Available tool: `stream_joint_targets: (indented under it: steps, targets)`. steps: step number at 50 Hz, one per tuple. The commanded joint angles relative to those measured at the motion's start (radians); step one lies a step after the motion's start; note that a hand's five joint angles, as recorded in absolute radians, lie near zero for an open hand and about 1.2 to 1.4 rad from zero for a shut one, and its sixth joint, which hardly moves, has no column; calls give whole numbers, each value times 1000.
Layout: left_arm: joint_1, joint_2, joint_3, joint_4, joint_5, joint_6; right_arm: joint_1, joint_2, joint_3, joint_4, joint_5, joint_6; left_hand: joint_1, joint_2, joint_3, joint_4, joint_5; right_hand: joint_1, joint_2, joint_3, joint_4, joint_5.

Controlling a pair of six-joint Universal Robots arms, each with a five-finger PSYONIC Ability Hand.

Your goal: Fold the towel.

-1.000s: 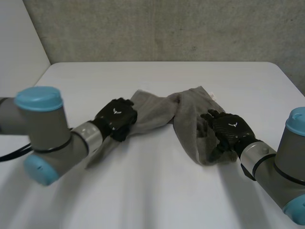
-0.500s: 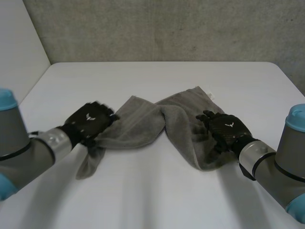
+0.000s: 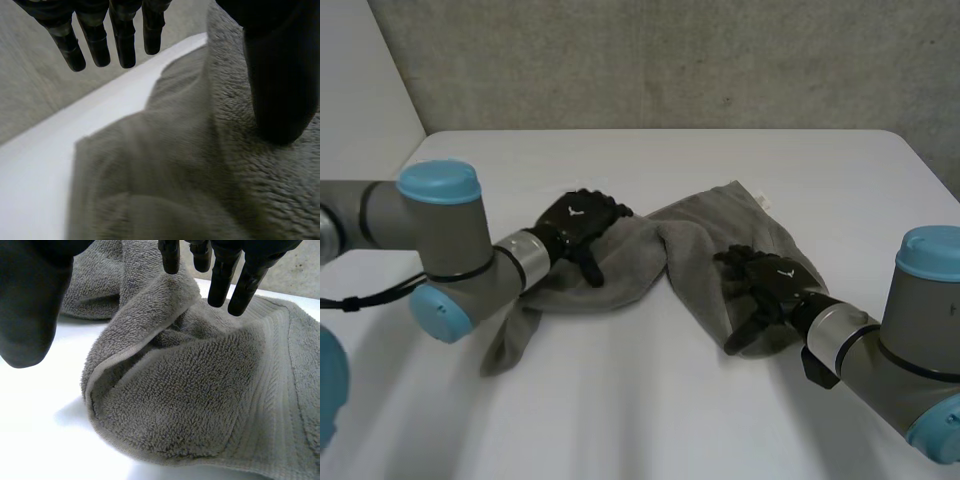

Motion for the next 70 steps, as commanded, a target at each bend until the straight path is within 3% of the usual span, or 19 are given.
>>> stream_joint_targets:
  steps: [1,6,16,23,25,26,27,32,40,51,56,62,63,64,65,66,67,68,70]
  targets:
    - [-30,-27,24,-16,48,-60,-12,0,1,0,4,-27,50,21,-49,-56,10,-93,-84,-41,-67,-62]
    - [-43,-31,47,-5,64,-68,-12,10,1,-11,21,-47,99,71,-49,-56,60,-84,-75,-41,-67,-62]
    - [-44,-90,75,-7,68,-59,2,135,-42,-25,30,-33,530,502,-49,-56,491,130,140,-41,-67,-10]
    - [-46,-64,55,-11,70,-57,5,156,-79,-28,29,13,818,790,-49,-56,779,565,574,-41,-67,424]
    - [-44,-13,31,-11,70,-58,11,154,-85,-47,26,53,971,942,-49,-56,931,1085,1095,-41,-67,944]
    - [-44,-13,31,-11,70,-59,11,154,-85,-48,26,53,971,943,-49,-56,932,1087,1097,-41,-67,947]
    - [-41,16,15,-11,70,-59,9,151,-85,-55,23,62,1032,1004,-49,-56,993,1298,1308,-41,-67,1158]
    - [-24,128,-47,-13,70,-62,-6,104,-110,-58,-2,54,1097,1069,-49,-56,1058,1300,1310,-41,-67,1160]
    - [45,315,-117,-11,59,-66,-24,-60,-242,-5,-135,-29,1097,1069,-49,-56,1058,1300,1310,-41,-67,1160]
    - [129,581,-227,-14,71,-105,-26,-102,-498,245,-230,-111,1089,1061,-49,-56,1049,1300,1310,-41,-67,1160]
    - [151,650,-359,-16,74,-100,-87,-111,-524,463,-359,-402,1062,1034,-49,-56,1023,1300,1310,-41,-67,1160]
    - [152,651,-571,-11,76,-94,-109,-50,-510,572,-382,-638,963,934,-49,-56,923,1300,1310,-41,-67,1160]
    - [149,644,-612,-7,76,-94,-106,1,-508,601,-378,-697,893,865,-49,-56,853,1290,1299,-41,-67,1149]
    - [149,644,-612,-7,76,-94,-104,48,-505,633,-375,-754,892,864,-49,-56,853,1034,1044,-41,-67,893]
    - [146,632,-644,-5,76,-94,-104,49,-505,634,-375,-754,738,710,-49,-56,698,1031,1041,-41,-67,891]
    - [140,607,-667,-5,78,-95,-103,91,-502,675,-375,-807,469,441,-49,-56,430,587,596,-41,-67,446]
    - [140,607,-667,-5,78,-95,-101,120,-499,721,-372,-858,466,438,-49,-56,427,24,34,-41,-67,-62]
    - [134,575,-681,-7,78,-94,-101,121,-499,721,-372,-859,240,212,-49,-56,200,19,28,-41,-67,-62]
    - [126,541,-687,-8,78,-94,-98,136,-505,767,-368,-891,217,189,-49,-56,177,-96,-86,-41,-67,-62]
